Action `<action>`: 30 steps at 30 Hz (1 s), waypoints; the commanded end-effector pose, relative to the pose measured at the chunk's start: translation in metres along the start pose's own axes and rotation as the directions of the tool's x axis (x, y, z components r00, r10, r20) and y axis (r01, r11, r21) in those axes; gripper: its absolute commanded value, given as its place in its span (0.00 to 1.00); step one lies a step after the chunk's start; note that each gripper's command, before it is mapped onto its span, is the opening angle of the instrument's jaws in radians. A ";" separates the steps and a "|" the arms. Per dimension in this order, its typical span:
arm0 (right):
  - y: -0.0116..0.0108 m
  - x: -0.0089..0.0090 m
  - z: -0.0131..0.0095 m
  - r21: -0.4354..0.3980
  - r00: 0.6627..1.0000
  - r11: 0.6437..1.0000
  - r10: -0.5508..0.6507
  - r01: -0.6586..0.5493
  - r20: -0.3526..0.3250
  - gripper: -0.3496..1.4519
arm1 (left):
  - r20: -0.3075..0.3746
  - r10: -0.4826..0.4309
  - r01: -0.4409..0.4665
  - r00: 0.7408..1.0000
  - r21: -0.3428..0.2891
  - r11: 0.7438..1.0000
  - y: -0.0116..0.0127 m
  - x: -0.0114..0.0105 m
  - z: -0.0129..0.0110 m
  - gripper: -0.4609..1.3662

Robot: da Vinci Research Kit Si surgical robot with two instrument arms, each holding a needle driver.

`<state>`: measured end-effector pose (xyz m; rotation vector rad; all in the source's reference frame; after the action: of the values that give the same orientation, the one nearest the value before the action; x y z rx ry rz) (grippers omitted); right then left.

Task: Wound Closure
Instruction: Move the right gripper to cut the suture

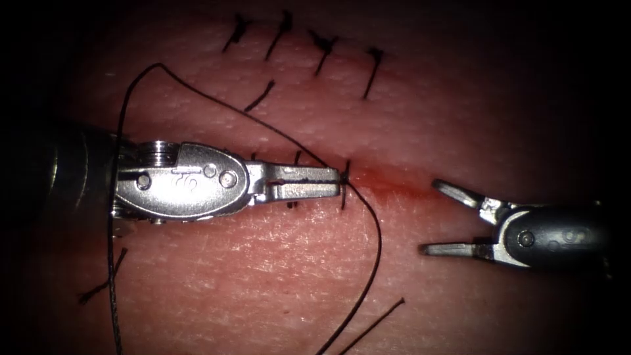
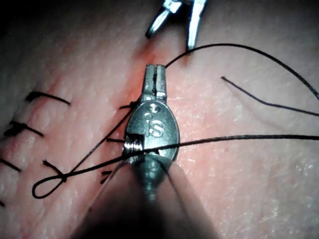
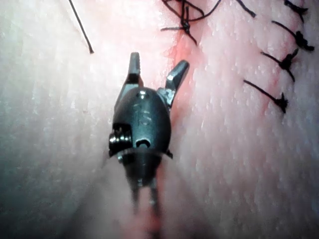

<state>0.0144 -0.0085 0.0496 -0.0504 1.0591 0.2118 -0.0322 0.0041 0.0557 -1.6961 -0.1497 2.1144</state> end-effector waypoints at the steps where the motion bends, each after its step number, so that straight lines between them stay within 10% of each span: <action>1: 0.0000 -0.0001 0.0000 0.000 1.000 1.000 0.001 -0.001 0.000 0.67 | 0.000 -0.005 0.005 1.000 -0.013 1.000 0.0000 0.0000 0.0000 0.06; 30: -0.0004 -0.0005 0.0002 -0.001 1.000 1.000 0.001 -0.001 -0.001 0.67 | -0.008 -0.009 0.008 1.000 -0.032 0.999 0.0001 0.0000 -0.0001 0.06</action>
<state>0.0144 -0.0089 0.0501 -0.0521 1.0599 0.2145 -0.0320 0.0040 0.0556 -1.7148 -0.1791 2.1076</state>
